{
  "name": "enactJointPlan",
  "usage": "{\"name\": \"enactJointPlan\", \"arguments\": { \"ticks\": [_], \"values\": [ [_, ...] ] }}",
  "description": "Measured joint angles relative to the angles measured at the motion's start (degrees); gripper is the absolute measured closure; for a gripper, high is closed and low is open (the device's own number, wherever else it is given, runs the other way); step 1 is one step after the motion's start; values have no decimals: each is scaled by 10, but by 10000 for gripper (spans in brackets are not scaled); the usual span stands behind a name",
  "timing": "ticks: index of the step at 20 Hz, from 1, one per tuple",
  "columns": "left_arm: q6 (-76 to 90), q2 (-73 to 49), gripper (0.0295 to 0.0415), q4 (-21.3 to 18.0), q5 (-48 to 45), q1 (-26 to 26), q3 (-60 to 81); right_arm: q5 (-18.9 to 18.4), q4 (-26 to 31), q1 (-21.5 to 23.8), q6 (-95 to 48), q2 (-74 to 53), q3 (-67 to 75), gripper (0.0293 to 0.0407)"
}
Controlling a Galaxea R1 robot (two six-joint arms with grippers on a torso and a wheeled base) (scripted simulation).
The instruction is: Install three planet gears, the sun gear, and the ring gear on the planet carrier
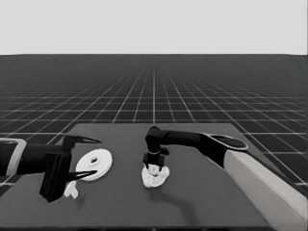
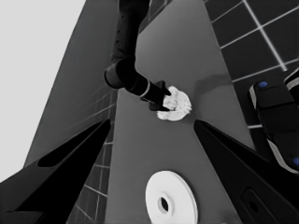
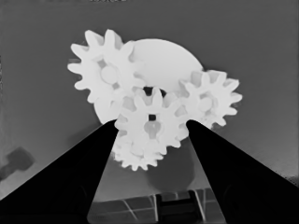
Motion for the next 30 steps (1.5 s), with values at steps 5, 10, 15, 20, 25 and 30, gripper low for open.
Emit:
{"name": "enactJointPlan", "arguments": {
  "ticks": [5, 10, 15, 20, 25, 30],
  "values": [
    [0, 0, 326, 0, 0, 0, 0, 0, 0, 0, 30, 0, 0, 390],
    [0, 0, 326, 0, 0, 0, 0, 0, 0, 0, 60, 0, 0, 390],
    [0, 0, 326, 0, 0, 0, 0, 0, 0, 0, 90, 0, 0, 390],
    [0, 0, 326, 0, 0, 0, 0, 0, 0, 0, 120, 0, 0, 390],
    [0, 0, 326, 0, 0, 0, 0, 0, 0, 0, 150, 0, 0, 390],
    [0, 0, 326, 0, 0, 0, 0, 0, 0, 0, 180, 0, 0, 390]
  ]
}}
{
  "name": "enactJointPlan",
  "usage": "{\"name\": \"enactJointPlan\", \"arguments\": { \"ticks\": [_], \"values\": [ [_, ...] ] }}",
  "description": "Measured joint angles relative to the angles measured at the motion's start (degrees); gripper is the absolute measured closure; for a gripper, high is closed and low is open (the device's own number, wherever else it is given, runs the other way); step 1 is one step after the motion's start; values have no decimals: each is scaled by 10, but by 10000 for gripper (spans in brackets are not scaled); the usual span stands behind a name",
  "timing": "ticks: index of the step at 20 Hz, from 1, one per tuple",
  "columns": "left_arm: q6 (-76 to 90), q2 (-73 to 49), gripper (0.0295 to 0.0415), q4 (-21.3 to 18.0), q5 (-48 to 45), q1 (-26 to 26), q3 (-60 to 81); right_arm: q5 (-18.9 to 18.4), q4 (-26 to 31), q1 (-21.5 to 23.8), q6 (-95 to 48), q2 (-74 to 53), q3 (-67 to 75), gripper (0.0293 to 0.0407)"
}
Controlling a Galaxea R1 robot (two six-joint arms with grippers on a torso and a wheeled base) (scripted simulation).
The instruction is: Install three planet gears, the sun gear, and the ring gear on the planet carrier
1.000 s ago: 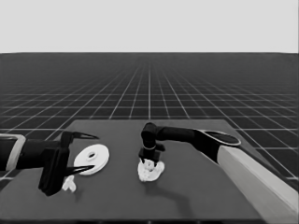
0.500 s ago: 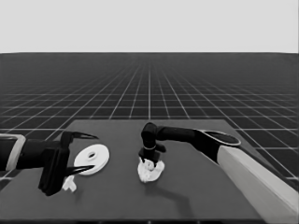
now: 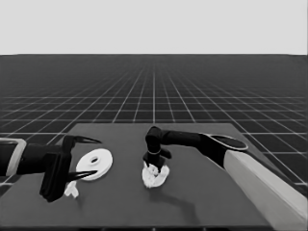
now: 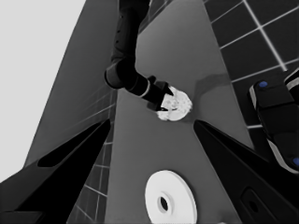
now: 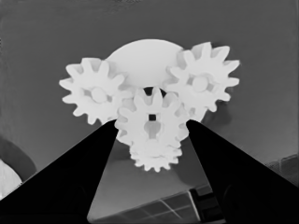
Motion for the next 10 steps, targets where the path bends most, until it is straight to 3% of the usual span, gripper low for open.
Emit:
{"name": "enactJointPlan", "arguments": {
  "ticks": [10],
  "values": [
    [0, 0, 326, 0, 0, 0, 0, 0, 0, 0, 60, 0, 0, 390]
  ]
}}
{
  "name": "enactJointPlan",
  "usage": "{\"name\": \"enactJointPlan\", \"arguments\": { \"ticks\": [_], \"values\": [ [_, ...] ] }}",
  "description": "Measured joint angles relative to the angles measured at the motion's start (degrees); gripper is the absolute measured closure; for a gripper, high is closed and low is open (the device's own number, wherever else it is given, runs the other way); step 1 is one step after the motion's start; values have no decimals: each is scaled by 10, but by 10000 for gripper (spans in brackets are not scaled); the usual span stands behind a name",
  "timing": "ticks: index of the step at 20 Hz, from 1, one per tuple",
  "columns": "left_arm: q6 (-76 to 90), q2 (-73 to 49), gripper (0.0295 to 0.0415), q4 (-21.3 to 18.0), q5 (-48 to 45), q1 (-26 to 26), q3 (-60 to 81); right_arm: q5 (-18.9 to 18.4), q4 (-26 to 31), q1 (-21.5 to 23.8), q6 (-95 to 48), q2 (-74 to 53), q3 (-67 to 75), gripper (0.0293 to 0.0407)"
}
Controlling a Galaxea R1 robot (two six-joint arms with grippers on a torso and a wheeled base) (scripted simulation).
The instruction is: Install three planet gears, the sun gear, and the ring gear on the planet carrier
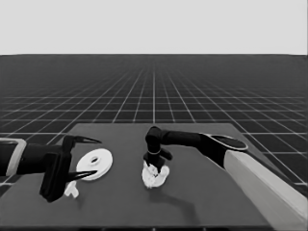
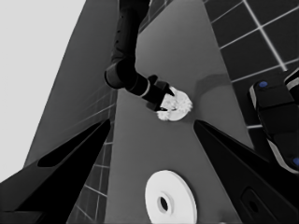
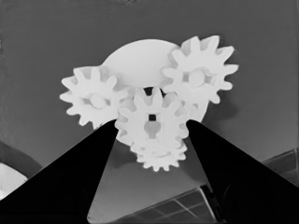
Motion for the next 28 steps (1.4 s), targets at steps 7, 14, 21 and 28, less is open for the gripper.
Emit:
{"name": "enactJointPlan", "arguments": {
  "ticks": [7, 14, 21, 28],
  "values": [
    [0, 0, 326, 0, 0, 0, 0, 0, 0, 0, 42, 0, 0, 390],
    [0, 0, 326, 0, 0, 0, 0, 0, 0, 0, 84, 0, 0, 390],
    [0, 0, 326, 0, 0, 0, 0, 0, 0, 0, 126, 0, 0, 390],
    [0, 0, 326, 0, 0, 0, 0, 0, 0, 0, 168, 0, 0, 390]
  ]
}}
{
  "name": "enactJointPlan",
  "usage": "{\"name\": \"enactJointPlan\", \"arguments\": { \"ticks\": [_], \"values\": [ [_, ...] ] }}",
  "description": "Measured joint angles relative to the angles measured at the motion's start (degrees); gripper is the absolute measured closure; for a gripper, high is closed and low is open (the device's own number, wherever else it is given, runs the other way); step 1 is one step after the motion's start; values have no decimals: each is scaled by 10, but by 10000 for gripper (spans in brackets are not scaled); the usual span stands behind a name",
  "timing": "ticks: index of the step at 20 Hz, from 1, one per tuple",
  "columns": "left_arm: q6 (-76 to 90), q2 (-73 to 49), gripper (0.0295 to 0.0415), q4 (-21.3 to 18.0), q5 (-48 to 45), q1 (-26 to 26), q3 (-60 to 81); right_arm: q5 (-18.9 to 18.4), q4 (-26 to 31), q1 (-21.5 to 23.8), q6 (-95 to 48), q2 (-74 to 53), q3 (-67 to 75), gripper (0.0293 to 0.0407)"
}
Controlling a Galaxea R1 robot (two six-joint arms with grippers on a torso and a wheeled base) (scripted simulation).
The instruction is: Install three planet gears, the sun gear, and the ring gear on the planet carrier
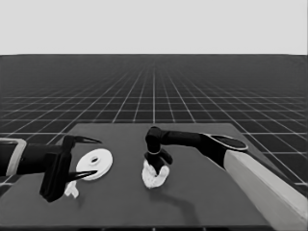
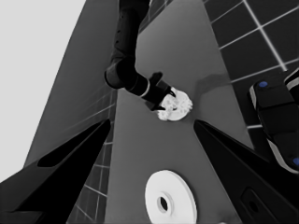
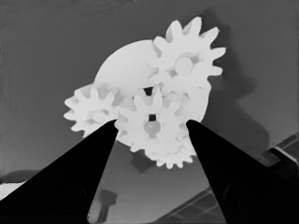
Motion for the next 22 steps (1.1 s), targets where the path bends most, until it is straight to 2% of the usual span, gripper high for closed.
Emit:
{"name": "enactJointPlan", "arguments": {
  "ticks": [10, 12, 13, 15, 20, 21, 22],
  "values": [
    [0, 0, 326, 0, 0, 0, 0, 0, 0, 0, 60, 0, 0, 390],
    [0, 0, 326, 0, 0, 0, 0, 0, 0, 0, 66, 0, 0, 331],
    [0, 0, 326, 0, 0, 0, 0, 0, 0, 0, 67, 0, 0, 320],
    [0, 0, 326, 0, 0, 0, 0, 0, 0, 0, 68, 0, 0, 316],
    [0, 0, 326, 0, 0, 0, 0, 0, 0, 0, 69, 0, 0, 315],
    [0, 0, 326, 0, 0, 0, 0, -15, 25, 28, -156, -5, 22, 307],
    [0, 0, 326, 0, 0, 0, 0, -21, 40, 50, -298, -7, 33, 309]
  ]
}}
